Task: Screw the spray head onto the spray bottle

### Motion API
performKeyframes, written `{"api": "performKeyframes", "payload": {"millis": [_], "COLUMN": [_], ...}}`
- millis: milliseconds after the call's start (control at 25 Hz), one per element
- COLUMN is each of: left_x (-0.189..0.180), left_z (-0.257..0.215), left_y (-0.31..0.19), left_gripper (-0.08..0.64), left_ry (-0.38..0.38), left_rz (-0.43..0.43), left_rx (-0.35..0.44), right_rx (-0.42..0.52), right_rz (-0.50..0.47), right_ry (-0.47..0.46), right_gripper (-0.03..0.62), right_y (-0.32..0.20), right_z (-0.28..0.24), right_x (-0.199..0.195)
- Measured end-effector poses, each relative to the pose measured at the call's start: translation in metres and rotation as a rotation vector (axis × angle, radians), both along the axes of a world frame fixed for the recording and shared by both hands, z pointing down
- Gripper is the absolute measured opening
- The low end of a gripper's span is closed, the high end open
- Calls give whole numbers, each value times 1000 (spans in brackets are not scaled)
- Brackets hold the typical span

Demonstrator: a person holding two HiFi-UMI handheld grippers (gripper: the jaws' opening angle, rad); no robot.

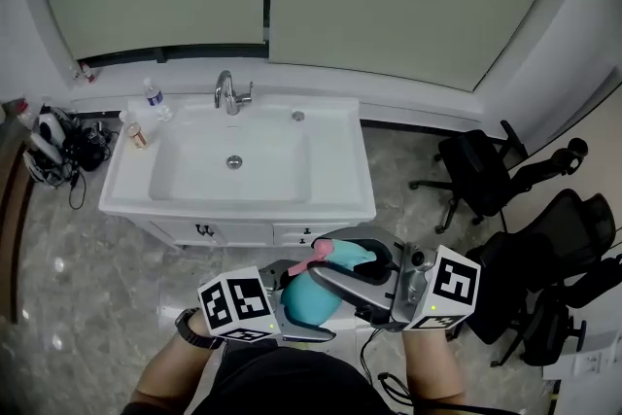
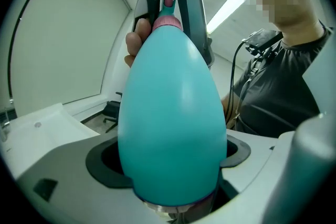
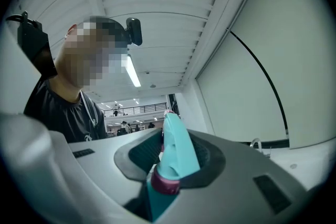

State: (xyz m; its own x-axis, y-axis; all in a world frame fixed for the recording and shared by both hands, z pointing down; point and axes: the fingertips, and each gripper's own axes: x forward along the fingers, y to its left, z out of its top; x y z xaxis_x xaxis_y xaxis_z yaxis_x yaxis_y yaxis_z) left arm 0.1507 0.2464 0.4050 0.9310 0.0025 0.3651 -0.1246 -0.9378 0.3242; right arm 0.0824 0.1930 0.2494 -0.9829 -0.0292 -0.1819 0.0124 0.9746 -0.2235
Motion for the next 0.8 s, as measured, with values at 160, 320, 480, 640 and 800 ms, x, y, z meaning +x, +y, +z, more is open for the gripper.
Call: {"api": "performKeyframes", "payload": {"millis": [160, 320, 480, 640, 800], "left_x": [30, 44, 49, 41, 29], "left_z": [-4, -14, -20, -22, -25], "left_y": [65, 109, 142, 168, 188], "left_gripper": [439, 439, 439, 439, 439], "left_ry": [-11, -25, -25, -20, -3], "left_rz": [-23, -32, -24, -12, -11], "left_rx": [-19, -2, 4, -10, -19], "right_rx": [-7, 8, 28, 20, 27], "right_rz": [-30, -41, -32, -27, -22], "right_ry": [-13, -34, -37, -34, -20], "right_gripper": [93, 92, 92, 92, 92], "right_y": [64, 111, 145, 169, 188], "right_z": [-4, -16, -22, -23, -25], "right_x": [31, 47, 51, 43, 27]}}
